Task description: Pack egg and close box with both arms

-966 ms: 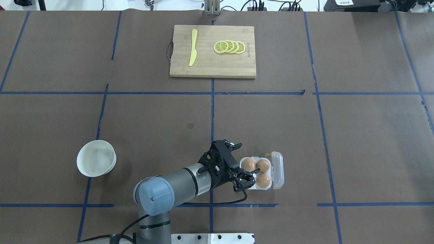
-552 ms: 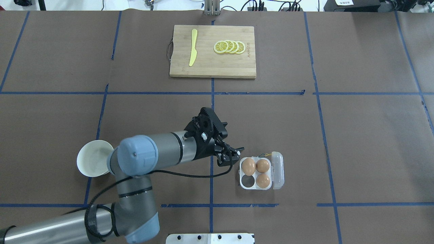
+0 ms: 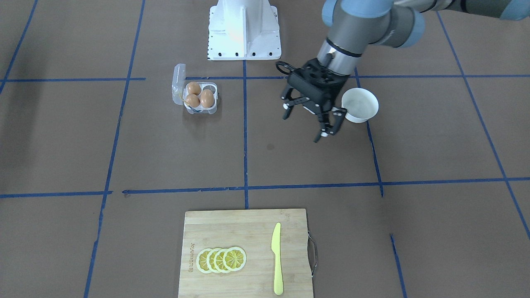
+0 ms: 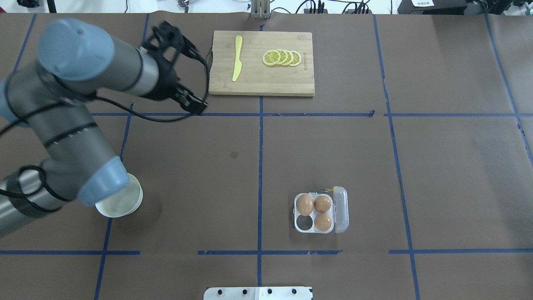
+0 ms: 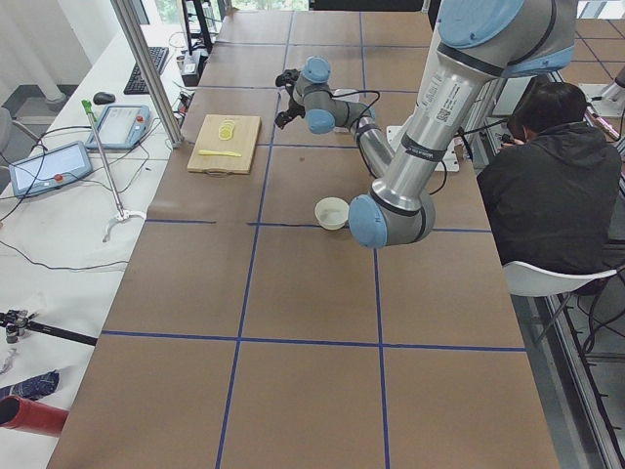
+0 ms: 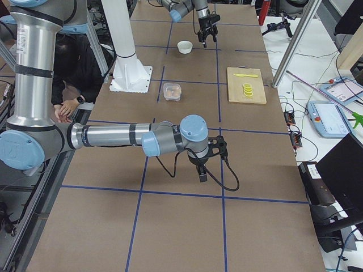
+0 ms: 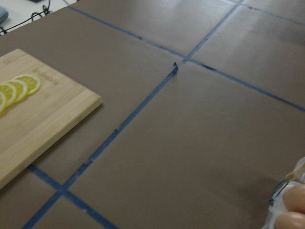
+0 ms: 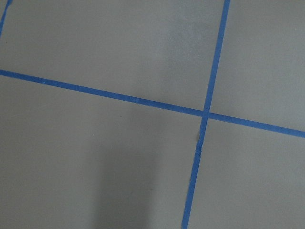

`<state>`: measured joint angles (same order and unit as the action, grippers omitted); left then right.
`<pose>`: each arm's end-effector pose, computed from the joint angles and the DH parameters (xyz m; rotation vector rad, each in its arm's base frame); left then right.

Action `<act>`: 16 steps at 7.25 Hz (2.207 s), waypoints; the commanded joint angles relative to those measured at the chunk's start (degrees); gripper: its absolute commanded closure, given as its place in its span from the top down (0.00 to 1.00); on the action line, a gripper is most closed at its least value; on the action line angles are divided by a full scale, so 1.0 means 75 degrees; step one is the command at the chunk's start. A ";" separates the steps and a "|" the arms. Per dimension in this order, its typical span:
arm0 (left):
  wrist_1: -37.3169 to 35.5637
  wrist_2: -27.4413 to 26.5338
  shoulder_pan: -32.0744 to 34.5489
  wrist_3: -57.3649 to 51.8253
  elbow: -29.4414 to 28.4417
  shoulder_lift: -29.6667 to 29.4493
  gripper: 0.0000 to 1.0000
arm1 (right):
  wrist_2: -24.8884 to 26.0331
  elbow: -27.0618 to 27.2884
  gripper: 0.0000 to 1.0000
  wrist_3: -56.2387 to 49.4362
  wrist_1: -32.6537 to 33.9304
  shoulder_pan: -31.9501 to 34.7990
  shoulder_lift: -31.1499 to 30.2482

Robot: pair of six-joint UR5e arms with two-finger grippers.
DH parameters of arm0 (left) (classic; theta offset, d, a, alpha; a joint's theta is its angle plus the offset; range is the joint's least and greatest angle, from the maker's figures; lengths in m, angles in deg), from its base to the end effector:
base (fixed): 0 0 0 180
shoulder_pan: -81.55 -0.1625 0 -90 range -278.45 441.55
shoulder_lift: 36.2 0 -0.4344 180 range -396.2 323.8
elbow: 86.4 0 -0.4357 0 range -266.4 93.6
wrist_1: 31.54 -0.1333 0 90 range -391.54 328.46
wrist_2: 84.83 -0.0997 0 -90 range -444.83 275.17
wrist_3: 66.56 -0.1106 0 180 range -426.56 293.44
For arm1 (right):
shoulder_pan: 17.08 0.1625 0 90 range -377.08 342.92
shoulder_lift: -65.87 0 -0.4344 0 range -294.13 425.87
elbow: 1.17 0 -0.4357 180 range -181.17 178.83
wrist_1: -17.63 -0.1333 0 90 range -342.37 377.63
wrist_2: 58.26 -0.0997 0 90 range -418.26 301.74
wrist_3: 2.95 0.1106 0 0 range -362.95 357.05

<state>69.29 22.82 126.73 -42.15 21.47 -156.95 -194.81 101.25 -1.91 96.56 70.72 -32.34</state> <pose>0.3885 -0.5325 0.1766 0.6947 0.8228 0.4812 0.0342 -0.4904 0.6076 0.2289 -0.8145 -0.1273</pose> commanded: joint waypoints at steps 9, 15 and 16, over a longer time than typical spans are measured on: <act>-0.1279 0.2566 0.6509 -0.3019 -0.1633 0.3887 1.00 | -0.0040 0.0055 1.00 0.0002 -0.0012 -0.0012 0.0040; -0.1164 0.3213 0.6574 -0.3993 -0.1668 0.4274 1.00 | 0.0007 0.1296 0.23 0.3441 -0.0409 -0.1964 0.0017; -0.1093 0.3201 0.6563 -0.4005 -0.1680 0.4311 1.00 | -0.0005 0.1611 0.22 0.4770 -0.0584 -0.2549 0.0017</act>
<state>60.33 46.75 176.02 -72.00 8.99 -125.55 -194.90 110.68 23.45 93.64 57.05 -32.22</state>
